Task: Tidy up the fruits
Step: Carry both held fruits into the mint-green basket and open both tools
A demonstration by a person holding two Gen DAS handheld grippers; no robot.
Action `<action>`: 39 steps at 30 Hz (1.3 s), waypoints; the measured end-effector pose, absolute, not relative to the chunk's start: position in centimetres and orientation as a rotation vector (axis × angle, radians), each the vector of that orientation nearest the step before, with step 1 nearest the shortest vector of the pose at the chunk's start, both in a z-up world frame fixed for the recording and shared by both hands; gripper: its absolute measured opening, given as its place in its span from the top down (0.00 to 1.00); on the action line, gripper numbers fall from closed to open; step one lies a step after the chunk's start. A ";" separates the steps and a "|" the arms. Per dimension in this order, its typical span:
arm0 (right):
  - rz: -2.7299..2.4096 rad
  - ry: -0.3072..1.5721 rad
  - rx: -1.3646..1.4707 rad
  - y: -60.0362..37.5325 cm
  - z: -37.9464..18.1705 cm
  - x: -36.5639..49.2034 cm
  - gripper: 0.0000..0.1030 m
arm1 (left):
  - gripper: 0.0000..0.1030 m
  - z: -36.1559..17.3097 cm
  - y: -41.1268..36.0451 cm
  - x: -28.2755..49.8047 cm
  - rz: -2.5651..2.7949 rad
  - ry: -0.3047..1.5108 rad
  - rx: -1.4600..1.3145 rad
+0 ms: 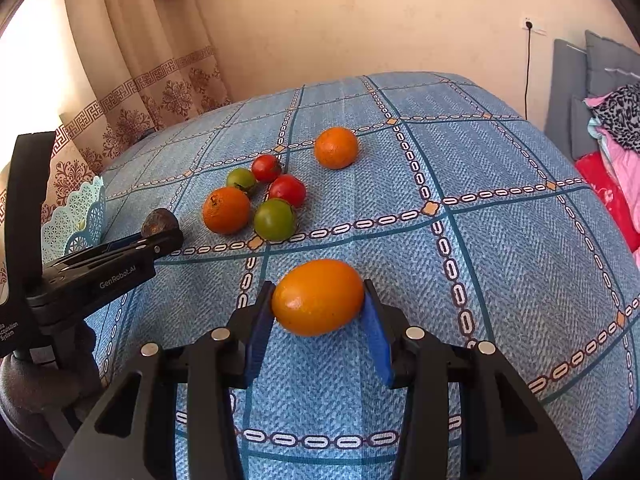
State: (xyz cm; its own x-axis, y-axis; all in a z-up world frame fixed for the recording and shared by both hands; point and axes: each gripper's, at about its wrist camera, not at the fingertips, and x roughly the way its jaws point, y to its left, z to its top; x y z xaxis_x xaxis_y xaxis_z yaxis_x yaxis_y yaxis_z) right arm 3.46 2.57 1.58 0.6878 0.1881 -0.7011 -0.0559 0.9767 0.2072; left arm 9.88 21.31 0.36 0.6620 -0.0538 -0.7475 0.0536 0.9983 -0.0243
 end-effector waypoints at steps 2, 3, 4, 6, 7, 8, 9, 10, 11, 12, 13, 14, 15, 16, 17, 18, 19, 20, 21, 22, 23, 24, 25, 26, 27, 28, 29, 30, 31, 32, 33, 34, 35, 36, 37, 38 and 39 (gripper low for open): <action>0.131 0.802 0.173 2.6 1.6 3.5 0.58 | 0.61 0.6 21.1 9.4 -0.063 0.841 0.002; 0.130 0.800 0.171 2.6 1.6 3.4 0.58 | 0.61 0.7 21.1 9.1 -0.064 0.838 0.003; 0.129 0.799 0.169 2.7 1.7 3.4 0.58 | 0.61 0.9 21.1 8.9 -0.064 0.834 0.002; 0.130 0.797 0.165 3.0 1.8 3.3 0.58 | 0.61 1.4 21.3 8.4 -0.061 0.822 0.002; 0.132 0.796 0.164 3.1 1.9 3.3 0.58 | 0.61 1.7 21.4 8.2 -0.058 0.813 0.002; 0.136 0.795 0.161 3.3 2.0 3.2 0.58 | 0.61 2.0 21.4 7.9 -0.054 0.805 0.003; 0.140 0.793 0.158 3.5 2.1 3.1 0.58 | 0.61 2.3 21.6 7.6 -0.049 0.796 0.004; 0.145 0.791 0.154 3.8 2.2 3.1 0.58 | 0.61 2.6 21.7 7.2 -0.042 0.787 0.005; 0.150 0.789 0.150 4.0 2.3 3.1 0.58 | 0.61 2.9 21.9 6.9 -0.036 0.778 0.007; 0.156 0.788 0.147 4.3 2.4 3.1 0.58 | 0.61 3.2 22.2 6.6 -0.032 0.768 0.009; 0.163 0.786 0.145 4.6 2.6 3.1 0.58 | 0.61 3.5 22.4 6.3 -0.026 0.760 0.008; 0.171 0.785 0.143 5.0 2.7 3.1 0.58 | 0.61 3.8 22.8 6.0 -0.021 0.752 0.007; 0.177 0.784 0.141 5.3 2.9 3.1 0.58 | 0.61 4.1 23.1 5.7 -0.014 0.744 0.006; 0.184 0.781 0.138 5.7 3.0 3.1 0.58 | 0.61 4.4 23.5 5.4 -0.006 0.736 0.004; 0.191 0.778 0.134 6.0 3.2 3.1 0.58 | 0.61 4.7 23.9 5.2 0.002 0.729 0.003; 0.197 0.775 0.130 6.4 3.3 3.1 0.58 | 0.61 4.9 24.3 4.9 0.011 0.721 0.003; 0.204 0.773 0.127 6.8 3.5 3.1 0.58 | 0.61 5.2 24.7 4.6 0.022 0.712 0.002; 0.213 0.771 0.126 7.2 3.7 3.1 0.58 | 0.61 5.5 25.2 4.4 0.032 0.704 0.001; 0.222 0.770 0.125 7.6 3.8 3.1 0.58 | 0.61 5.9 25.7 4.1 0.042 0.695 0.000; 0.232 0.769 0.124 8.0 4.0 3.2 0.58 | 0.61 6.1 26.1 3.9 0.053 0.688 -0.002; 0.241 0.768 0.122 8.4 4.1 3.3 0.58 | 0.61 6.3 26.6 3.8 0.062 0.683 -0.003; 0.250 0.766 0.119 8.9 4.3 3.3 0.58 | 0.61 6.5 27.1 3.6 0.072 0.679 -0.006; 0.258 0.764 0.115 9.3 4.5 3.3 0.58 | 0.61 6.6 27.7 3.5 0.081 0.677 -0.012; 0.266 0.761 0.111 9.7 4.6 3.3 0.58 | 0.61 6.7 28.4 3.4 0.090 0.675 -0.019; 0.276 0.760 0.107 10.2 4.7 3.3 0.58 | 0.61 6.8 28.9 3.2 0.100 0.673 -0.025; 0.287 0.759 0.105 10.7 4.9 3.3 0.58 | 0.61 6.8 29.5 3.0 0.110 0.672 -0.030; 0.298 0.759 0.104 11.2 5.1 3.3 0.58 | 0.61 6.9 30.0 2.9 0.120 0.672 -0.034; 0.309 0.758 0.101 11.7 5.3 3.4 0.58 | 0.61 6.9 30.6 2.8 0.129 0.672 -0.039; 0.318 0.756 0.098 12.3 5.4 3.4 0.58 | 0.61 6.9 31.2 2.7 0.139 0.671 -0.045; 0.326 0.754 0.094 12.7 5.6 3.4 0.58 | 0.61 6.9 31.7 2.5 0.151 0.669 -0.050; 0.336 0.751 0.090 13.2 5.7 3.5 0.58 | 0.61 7.0 32.3 2.4 0.164 0.666 -0.051; 0.346 0.749 0.086 13.6 5.8 3.5 0.58 | 0.61 7.0 32.8 2.3 0.177 0.663 -0.052; 0.356 0.747 0.082 14.1 6.0 3.6 0.58 | 0.61 7.0 33.3 2.2 0.186 0.662 -0.056; 0.365 0.745 0.079 14.6 6.1 3.6 0.58 | 0.61 7.0 33.9 2.1 0.194 0.664 -0.062; 0.374 0.743 0.075 15.2 6.2 3.6 0.58 | 0.61 7.0 34.4 2.0 0.204 0.665 -0.068; 0.383 0.741 0.072 15.7 6.4 3.7 0.58 | 0.61 6.9 34.8 2.0 0.213 0.666 -0.070; 0.392 0.739 0.069 16.2 6.4 3.6 0.58 | 0.61 6.8 35.3 2.0 0.222 0.668 -0.073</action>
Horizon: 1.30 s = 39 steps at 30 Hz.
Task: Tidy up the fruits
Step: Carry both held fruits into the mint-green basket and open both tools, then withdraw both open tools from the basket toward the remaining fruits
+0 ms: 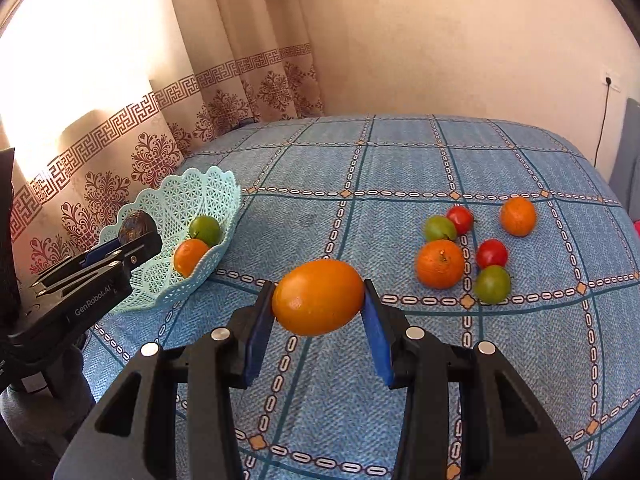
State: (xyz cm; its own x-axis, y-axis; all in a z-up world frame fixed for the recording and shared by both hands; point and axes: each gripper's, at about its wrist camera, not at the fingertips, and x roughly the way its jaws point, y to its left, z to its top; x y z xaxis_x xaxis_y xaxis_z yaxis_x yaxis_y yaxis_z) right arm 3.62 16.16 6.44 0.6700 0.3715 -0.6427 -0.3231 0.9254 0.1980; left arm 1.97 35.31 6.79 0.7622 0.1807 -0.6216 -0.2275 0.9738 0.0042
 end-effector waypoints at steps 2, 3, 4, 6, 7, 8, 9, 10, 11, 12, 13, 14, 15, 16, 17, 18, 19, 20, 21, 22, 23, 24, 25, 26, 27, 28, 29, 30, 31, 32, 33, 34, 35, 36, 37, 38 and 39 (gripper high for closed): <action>0.409 0.736 0.062 17.1 6.7 3.7 0.58 | 0.61 6.6 36.2 1.8 0.238 0.672 -0.081; 0.416 0.734 0.058 17.6 6.8 3.7 0.58 | 0.61 6.6 36.7 1.7 0.246 0.674 -0.086; 0.423 0.732 0.054 18.0 7.0 3.7 0.58 | 0.61 6.5 37.2 1.7 0.253 0.675 -0.091; 0.436 0.729 0.047 18.9 7.2 3.7 0.58 | 0.61 6.4 37.9 1.6 0.264 0.677 -0.099; 0.442 0.728 0.044 19.3 7.3 3.7 0.58 | 0.61 6.4 38.2 1.5 0.268 0.678 -0.101; 0.448 0.725 0.041 19.7 7.5 3.8 0.58 | 0.61 6.4 38.5 1.4 0.272 0.679 -0.103; 0.454 0.723 0.039 20.1 7.6 3.9 0.58 | 0.61 6.3 38.8 1.4 0.275 0.680 -0.104; 0.460 0.720 0.036 20.5 7.8 3.9 0.58 | 0.61 6.3 39.1 1.3 0.277 0.681 -0.103; 0.466 0.718 0.033 20.9 7.9 4.0 0.58 | 0.61 6.3 39.3 1.3 0.279 0.683 -0.103; 0.472 0.717 0.031 21.3 7.9 4.1 0.58 | 0.61 6.2 39.6 1.3 0.280 0.685 -0.103; 0.478 0.717 0.029 21.6 8.0 4.2 0.58 | 0.61 6.2 39.7 1.2 0.282 0.687 -0.103; 0.484 0.717 0.026 22.0 8.1 4.2 0.58 | 0.61 6.2 40.0 1.1 0.284 0.688 -0.104; 0.489 0.716 0.023 22.4 8.1 4.2 0.58 | 0.60 6.1 40.3 1.1 0.287 0.690 -0.105; 0.494 0.716 0.020 22.8 8.1 4.3 0.58 | 0.60 6.1 40.4 1.0 0.289 0.691 -0.108; 0.499 0.716 0.017 23.2 8.2 4.4 0.58 | 0.58 6.1 40.7 0.9 0.292 0.691 -0.111; 0.504 0.716 0.013 23.6 8.2 4.4 0.58 | 0.50 6.1 40.9 0.8 0.298 0.689 -0.113; 0.509 0.716 0.010 23.9 8.1 4.4 0.58 | 0.46 6.2 41.2 0.6 0.305 0.683 -0.116; 0.514 0.718 0.008 24.2 8.1 4.5 0.58 | 0.41 6.4 41.4 0.4 0.313 0.676 -0.118; 0.519 0.720 0.006 24.5 8.0 4.5 0.58 | 0.38 6.5 41.6 0.2 0.319 0.670 -0.119; 0.523 0.722 0.005 24.9 7.9 4.6 0.58 | 0.37 6.7 42.0 0.1 0.322 0.666 -0.123; 0.528 0.723 0.003 25.2 7.9 4.6 0.58 | 0.33 6.8 42.3 0.0 0.326 0.662 -0.126; 0.533 0.724 0.001 25.6 7.8 4.7 0.58 | 0.29 7.0 42.5 -0.2 0.336 0.655 -0.127; 0.538 0.725 0.000 25.9 7.8 4.7 0.58 | 0.27 7.1 42.7 -0.4 0.345 0.648 -0.127; 0.544 0.724 -0.002 26.2 7.8 4.7 0.58 | 0.22 7.3 43.0 -0.6 0.354 0.641 -0.125; 0.550 0.725 -0.004 26.6 7.7 4.7 0.58 | 0.16 7.4 43.2 -0.8 0.363 0.634 -0.123; 0.555 0.726 -0.006 26.8 7.7 4.7 0.58 | 0.14 7.5 43.4 -0.9 0.374 0.628 -0.122; 0.560 0.728 -0.008 27.1 7.6 4.7 0.57 | 0.11 7.6 43.6 -1.1 0.384 0.620 -0.120; 0.564 0.732 -0.010 27.4 7.5 4.8 0.57 | 0.09 7.7 43.8 -1.2 0.393 0.615 -0.119; 0.569 0.736 -0.010 27.7 7.4 4.8 0.57 | 0.07 7.8 44.0 -1.3 0.400 0.612 -0.118; 0.572 0.740 -0.009 27.9 7.3 4.8 0.57 | 0.06 7.9 44.2 -1.4 0.405 0.610 -0.119; 0.573 0.746 -0.007 28.0 7.2 4.8 0.57 | 0.06 7.9 44.4 -1.5 0.408 0.608 -0.120; 0.574 0.753 -0.001 28.1 7.1 4.8 0.56 | 0.05 7.9 44.6 -1.6 0.411 0.608 -0.122; 0.575 0.752 0.007 28.2 7.1 4.8 0.45 | 0.05 8.0 44.8 -1.8 0.411 0.609 -0.126; 0.568 0.742 0.014 28.1 7.1 4.8 0.40 | 0.04 8.0 44.9 -1.9 0.419 0.609 -0.130; 0.562 0.729 0.018 28.0 7.3 4.7 0.33 | 0.04 8.0 45.2 -2.0 0.423 0.608 -0.136; 0.560 0.717 0.018 27.9 7.4 4.6 0.33 | 0.04 8.0 45.4 -2.1 0.420 0.608 -0.142; 0.558 0.710 0.018 27.8 7.6 4.5 0.33 | 0.04 7.9 45.5 -2.2 0.422 0.608 -0.146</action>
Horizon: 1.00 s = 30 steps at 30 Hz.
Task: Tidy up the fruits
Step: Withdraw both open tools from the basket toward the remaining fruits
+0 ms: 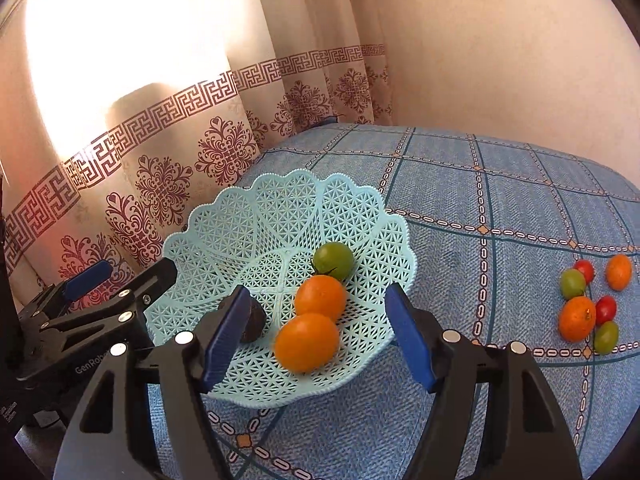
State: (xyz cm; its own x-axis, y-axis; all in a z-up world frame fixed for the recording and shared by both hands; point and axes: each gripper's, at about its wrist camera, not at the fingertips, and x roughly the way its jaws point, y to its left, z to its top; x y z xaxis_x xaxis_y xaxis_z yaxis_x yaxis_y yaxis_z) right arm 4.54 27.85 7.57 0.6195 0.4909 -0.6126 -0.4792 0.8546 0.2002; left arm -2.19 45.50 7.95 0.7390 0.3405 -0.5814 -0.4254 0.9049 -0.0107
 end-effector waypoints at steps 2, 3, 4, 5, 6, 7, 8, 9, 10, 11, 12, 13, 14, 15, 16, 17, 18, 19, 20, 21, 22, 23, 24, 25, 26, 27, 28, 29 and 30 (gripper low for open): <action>0.552 0.702 0.021 27.7 7.8 4.6 0.32 | 0.04 8.0 45.7 -2.4 0.426 0.606 -0.151; 0.549 0.701 0.023 27.6 7.9 4.6 0.32 | 0.03 8.1 45.7 -2.4 0.427 0.605 -0.154; 0.545 0.700 0.026 27.5 7.9 4.6 0.32 | 0.03 8.1 45.8 -2.3 0.426 0.604 -0.157; 0.541 0.700 0.031 27.3 7.9 4.6 0.32 | 0.03 8.1 45.8 -2.3 0.426 0.603 -0.159; 0.538 0.701 0.037 27.1 7.9 4.6 0.32 | 0.03 8.2 45.8 -2.4 0.426 0.603 -0.159; 0.535 0.703 0.042 26.9 7.8 4.6 0.32 | 0.03 8.2 45.7 -2.4 0.425 0.603 -0.159; 0.531 0.704 0.046 26.7 7.8 4.6 0.32 | 0.03 8.2 45.7 -2.4 0.424 0.603 -0.159; 0.526 0.703 0.049 26.5 7.8 4.6 0.32 | 0.03 8.2 45.5 -2.5 0.423 0.604 -0.159; 0.520 0.702 0.052 26.3 7.8 4.5 0.32 | 0.03 8.3 45.4 -2.5 0.422 0.605 -0.159; 0.515 0.701 0.055 26.1 7.8 4.5 0.32 | 0.03 8.3 45.3 -2.5 0.421 0.605 -0.159; 0.510 0.701 0.060 25.8 7.8 4.6 0.32 | 0.03 8.3 45.1 -2.5 0.419 0.605 -0.159; 0.506 0.701 0.065 25.6 7.7 4.6 0.32 | 0.03 8.3 45.0 -2.5 0.416 0.606 -0.158; 0.501 0.701 0.070 25.3 7.7 4.6 0.32 | 0.03 8.4 44.8 -2.5 0.413 0.606 -0.156; 0.494 0.700 0.075 25.0 7.7 4.6 0.32 | 0.03 8.4 44.6 -2.5 0.411 0.606 -0.153; 0.489 0.700 0.081 24.8 7.7 4.6 0.32 | 0.03 8.5 44.4 -2.4 0.409 0.606 -0.150; 0.484 0.701 0.086 24.5 7.7 4.6 0.32 | 0.03 8.5 44.2 -2.4 0.406 0.606 -0.149; 0.480 0.702 0.091 24.2 7.6 4.6 0.31 | 0.03 8.5 44.1 -2.4 0.403 0.606 -0.147; 0.476 0.702 0.095 23.9 7.6 4.6 0.31 | 0.03 8.6 43.9 -2.3 0.401 0.607 -0.145; 0.471 0.701 0.098 23.7 7.6 4.6 0.28 | 0.03 8.6 43.8 -2.3 0.400 0.607 -0.144; 0.466 0.699 0.101 23.4 7.5 4.5 0.26 | 0.03 8.7 43.6 -2.2 0.398 0.608 -0.143; 0.461 0.696 0.103 23.1 7.5 4.5 0.25 | 0.03 8.7 43.5 -2.1 0.396 0.608 -0.142; 0.457 0.696 0.105 22.9 7.5 4.4 0.25 | 0.03 8.7 43.3 -2.2 0.394 0.608 -0.141; 0.453 0.697 0.108 22.6 7.4 4.4 0.25 | 0.03 8.8 43.1 -2.1 0.392 0.608 -0.140; 0.449 0.698 0.113 22.3 7.4 4.3 0.25 | 0.03 8.8 42.8 -2.0 0.391 0.607 -0.138; 0.444 0.698 0.117 21.9 7.3 4.3 0.25 | 0.03 8.9 42.6 -2.0 0.388 0.607 -0.136; 0.439 0.697 0.120 21.6 7.3 4.2 0.25 | 0.03 9.0 42.3 -2.0 0.385 0.606 -0.134; 0.434 0.697 0.123 21.3 7.3 4.2 0.25 | 0.03 9.0 42.2 -1.9 0.381 0.606 -0.132; 0.429 0.696 0.126 20.9 7.2 4.2 0.25 | 0.03 9.1 41.9 -1.9 0.376 0.606 -0.129; 0.422 0.697 0.130 20.6 7.2 4.2 0.25 | 0.03 9.1 41.6 -1.8 0.371 0.606 -0.125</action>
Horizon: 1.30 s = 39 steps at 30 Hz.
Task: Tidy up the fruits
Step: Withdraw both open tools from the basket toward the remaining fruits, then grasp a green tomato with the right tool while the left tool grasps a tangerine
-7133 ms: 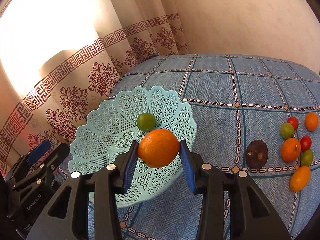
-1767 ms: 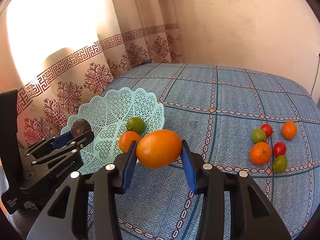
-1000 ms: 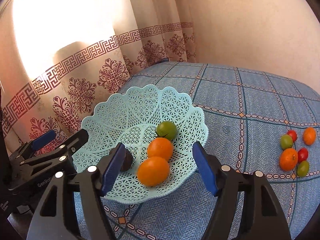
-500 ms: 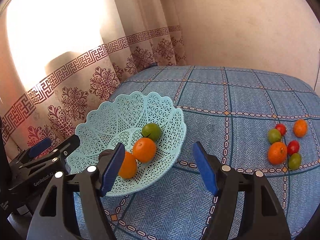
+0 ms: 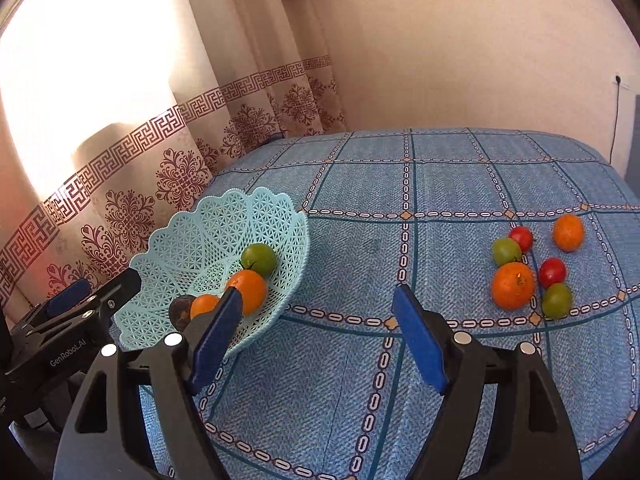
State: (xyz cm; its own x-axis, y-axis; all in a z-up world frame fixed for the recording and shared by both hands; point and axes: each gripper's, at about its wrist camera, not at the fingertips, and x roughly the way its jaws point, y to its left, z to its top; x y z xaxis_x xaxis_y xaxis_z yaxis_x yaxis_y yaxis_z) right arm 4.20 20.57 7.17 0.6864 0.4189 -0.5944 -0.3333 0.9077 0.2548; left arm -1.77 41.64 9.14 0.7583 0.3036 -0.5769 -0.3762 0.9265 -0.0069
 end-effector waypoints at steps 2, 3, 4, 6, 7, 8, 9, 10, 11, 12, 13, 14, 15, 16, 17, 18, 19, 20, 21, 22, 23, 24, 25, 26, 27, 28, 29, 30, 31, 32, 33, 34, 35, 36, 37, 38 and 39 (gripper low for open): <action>0.410 0.698 0.137 19.8 7.0 4.2 0.25 | 0.03 9.2 41.0 -1.6 0.361 0.607 -0.117; 0.404 0.699 0.141 19.5 7.0 4.2 0.25 | 0.03 9.2 40.7 -1.5 0.355 0.608 -0.114; 0.398 0.700 0.145 19.1 6.9 4.2 0.25 | 0.03 9.3 40.4 -1.4 0.348 0.610 -0.109; 0.384 0.701 0.151 18.2 6.6 4.1 0.25 | 0.03 9.3 39.6 -1.2 0.337 0.613 -0.098; 0.375 0.702 0.155 17.7 6.5 4.1 0.25 | 0.03 9.3 39.3 -1.1 0.332 0.614 -0.094; 0.366 0.704 0.160 17.2 6.4 4.1 0.25 | 0.03 9.3 39.0 -1.1 0.326 0.615 -0.090; 0.358 0.706 0.164 16.7 6.2 4.2 0.25 | 0.03 9.3 38.6 -1.0 0.320 0.616 -0.086; 0.348 0.708 0.168 16.2 6.1 4.2 0.25 | 0.03 9.3 38.2 -0.9 0.315 0.618 -0.080; 0.339 0.709 0.172 15.7 6.0 4.2 0.25 | 0.03 9.4 37.9 -0.8 0.309 0.618 -0.075; 0.330 0.710 0.177 15.1 5.9 4.2 0.25 | 0.03 9.4 37.5 -0.7 0.303 0.618 -0.070; 0.320 0.710 0.181 14.6 5.7 4.3 0.25 | 0.03 9.5 37.1 -0.6 0.297 0.618 -0.064; 0.311 0.711 0.185 14.0 5.6 4.3 0.25 | 0.03 9.5 36.7 -0.5 0.291 0.618 -0.059; 0.302 0.711 0.189 13.4 5.5 4.3 0.25 | 0.03 9.6 36.4 -0.5 0.285 0.619 -0.054; 0.292 0.712 0.192 12.8 5.3 4.3 0.25 | 0.03 9.6 36.0 -0.3 0.280 0.620 -0.049; 0.283 0.713 0.195 12.2 5.1 4.3 0.25 | 0.03 9.6 35.7 -0.3 0.275 0.620 -0.045; 0.274 0.714 0.198 11.6 5.0 4.3 0.25 | 0.03 9.5 35.4 -0.1 0.269 0.623 -0.042; 0.263 0.717 0.202 11.0 4.8 4.3 0.25 | 0.03 9.5 35.0 0.0 0.264 0.625 -0.037; 0.254 0.719 0.205 10.4 4.6 4.3 0.25 | 0.03 9.5 34.6 0.2 0.258 0.628 -0.032; 0.241 0.721 0.208 9.7 4.5 4.3 0.25 | 0.03 9.4 34.3 0.3 0.252 0.630 -0.028; 0.230 0.722 0.212 9.1 4.4 4.4 0.25 | 0.03 9.4 33.8 0.4 0.245 0.631 -0.024; 0.218 0.722 0.216 8.5 4.3 4.4 0.25 | 0.03 9.4 33.4 0.5 0.240 0.631 -0.019; 0.206 0.722 0.219 7.8 4.2 4.4 0.25 | 0.03 9.4 33.0 0.6 0.234 0.630 -0.014; 0.195 0.721 0.223 7.1 4.1 4.5 0.25 | 0.03 9.4 32.6 0.7 0.228 0.630 -0.011; 0.185 0.721 0.227 6.5 4.0 4.6 0.25 | 0.03 9.4 32.2 0.8 0.222 0.631 -0.008; 0.172 0.722 0.229 5.9 3.9 4.6 0.25 | 0.03 9.3 31.8 0.9 0.216 0.632 -0.005; 0.160 0.725 0.230 5.4 3.8 4.7 0.25 | 0.03 9.3 31.4 1.0 0.210 0.634 0.000; 0.148 0.728 0.230 5.0 3.7 4.8 0.25 | 0.03 9.2 31.1 1.1 0.205 0.636 0.004; 0.140 0.730 0.229 4.5 3.6 4.8 0.25 | 0.03 9.1 30.7 1.2 0.200 0.638 0.008; 0.132 0.732 0.226 4.2 3.4 4.9 0.25 | 0.03 9.0 30.4 1.2 0.194 0.640 0.012; 0.128 0.734 0.219 3.9 3.4 5.0 0.25 | 0.03 9.0 30.0 1.3 0.189 0.641 0.016; 0.128 0.735 0.206 3.8 3.3 5.2 0.25 | 0.03 8.9 29.6 1.4 0.184 0.642 0.019; 0.128 0.737 0.191 3.8 3.3 5.5 0.25 | 0.03 8.8 29.3 1.4 0.179 0.643 0.022; 0.132 0.741 0.179 3.8 3.3 5.7 0.26 | 0.03 8.7 28.9 1.5 0.175 0.644 0.025; 0.145 0.748 0.171 3.9 3.2 6.1 0.28 | 0.03 8.7 28.7 1.6 0.171 0.645 0.027; 0.156 0.760 0.165 3.9 3.0 6.4 0.33 | 0.03 8.6 28.5 1.7 0.168 0.647 0.029; 0.165 0.770 0.159 4.0 2.9 6.7 0.36 | 0.03 8.6 28.2 1.8 0.165 0.648 0.029; 0.175 0.777 0.152 4.1 2.8 7.1 0.38 | 0.03 8.5 28.0 1.9 0.161 0.649 0.029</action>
State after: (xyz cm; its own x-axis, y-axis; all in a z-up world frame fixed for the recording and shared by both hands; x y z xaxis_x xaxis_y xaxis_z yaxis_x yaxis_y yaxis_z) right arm 7.10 4.12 2.82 0.7000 0.2124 -0.6818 -0.1007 0.9746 0.2002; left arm 1.92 27.99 8.52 0.7844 0.1587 -0.5996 -0.1406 0.9870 0.0773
